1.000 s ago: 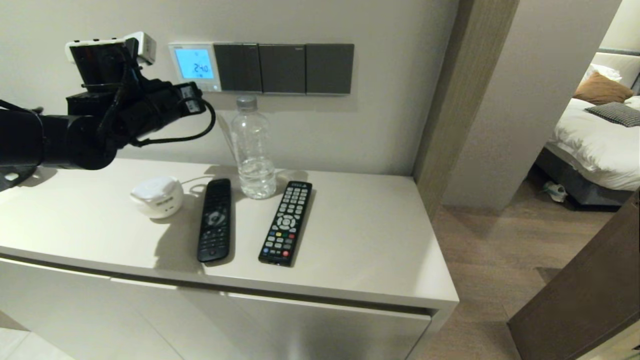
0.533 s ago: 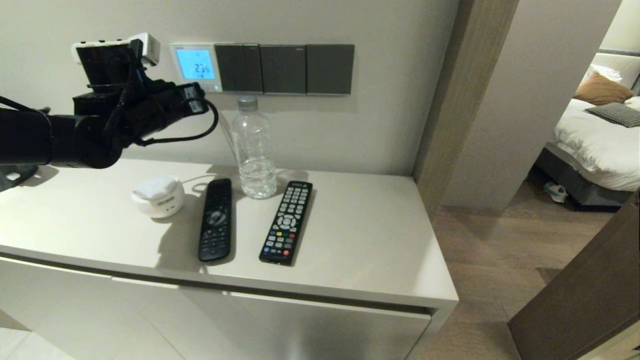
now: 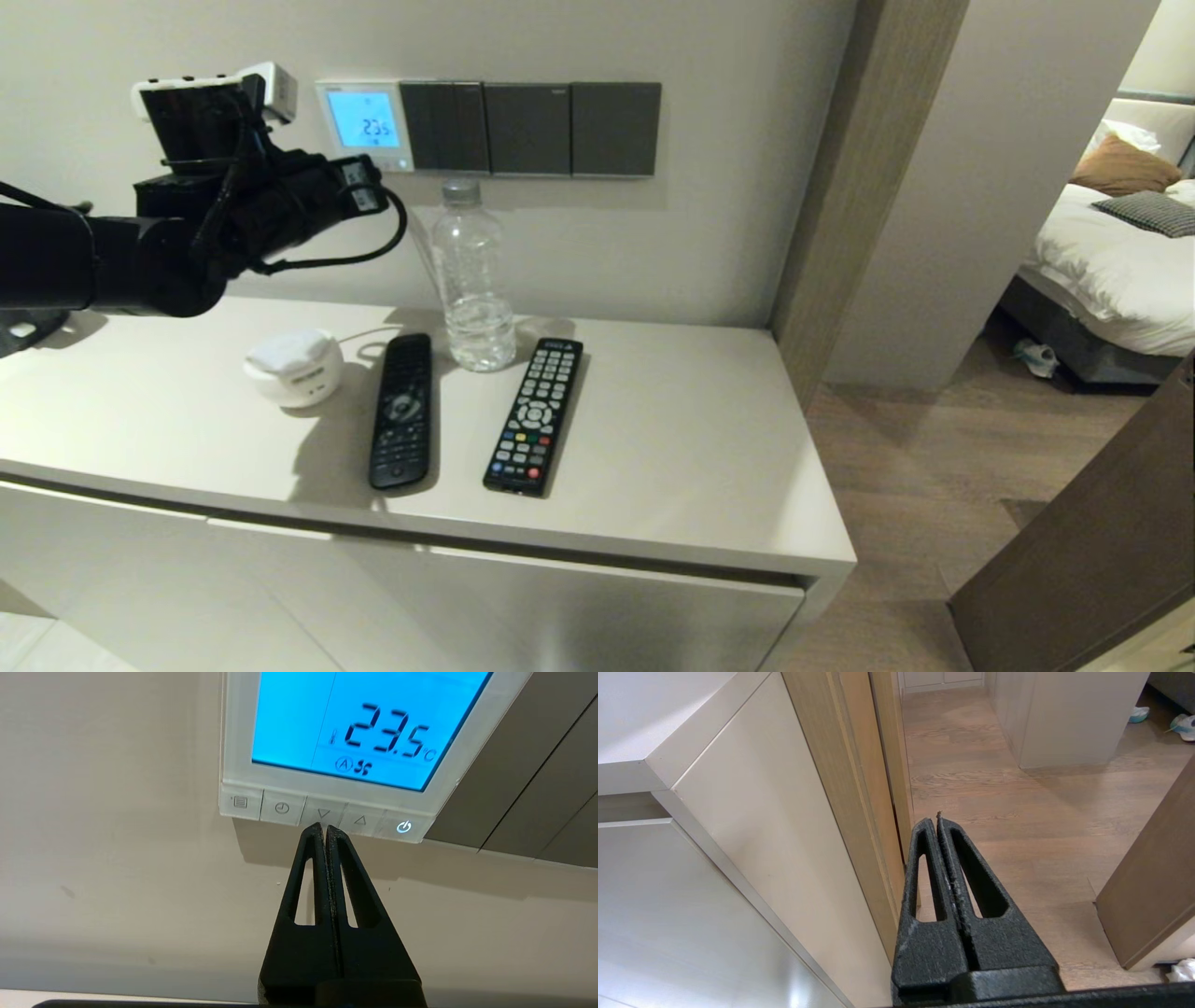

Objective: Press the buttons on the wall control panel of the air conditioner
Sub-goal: Press the temperature decrease button

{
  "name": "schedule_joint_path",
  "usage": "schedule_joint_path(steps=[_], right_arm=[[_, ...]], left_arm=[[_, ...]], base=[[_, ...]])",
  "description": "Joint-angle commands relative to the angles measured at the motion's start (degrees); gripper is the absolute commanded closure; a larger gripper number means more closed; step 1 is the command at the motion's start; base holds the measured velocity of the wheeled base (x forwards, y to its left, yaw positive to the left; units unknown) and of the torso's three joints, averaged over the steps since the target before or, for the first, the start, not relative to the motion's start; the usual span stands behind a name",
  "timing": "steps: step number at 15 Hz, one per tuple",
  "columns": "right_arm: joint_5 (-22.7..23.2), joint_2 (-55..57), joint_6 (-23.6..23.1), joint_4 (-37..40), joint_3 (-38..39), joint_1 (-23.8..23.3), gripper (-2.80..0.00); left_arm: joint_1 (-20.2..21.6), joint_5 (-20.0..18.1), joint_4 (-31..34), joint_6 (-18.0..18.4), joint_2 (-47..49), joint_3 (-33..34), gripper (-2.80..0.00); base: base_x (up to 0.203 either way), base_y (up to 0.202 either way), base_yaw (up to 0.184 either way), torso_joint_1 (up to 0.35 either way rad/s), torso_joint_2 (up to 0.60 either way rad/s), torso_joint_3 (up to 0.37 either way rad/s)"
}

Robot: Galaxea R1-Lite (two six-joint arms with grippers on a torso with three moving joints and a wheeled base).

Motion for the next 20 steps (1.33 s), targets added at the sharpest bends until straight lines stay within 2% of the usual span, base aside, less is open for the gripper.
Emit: schedule_joint_path(steps=[1, 20], right_arm=[[0.0, 0.1, 0.0, 0.0, 0.1, 0.0, 0.00], [0.0, 0.1, 0.0, 0.0, 0.1, 0.0, 0.00]], left_arm=[[0.0, 0.0, -0.3, -0.1, -1.6, 0.7, 0.00], [0.0, 0.0, 0.1, 0.1, -0.6, 0.2, 0.00]], base=[[0.000, 0.000, 0.000, 0.000, 0.00, 0.000], [0.000, 0.000, 0.000, 0.002, 0.00, 0.000]])
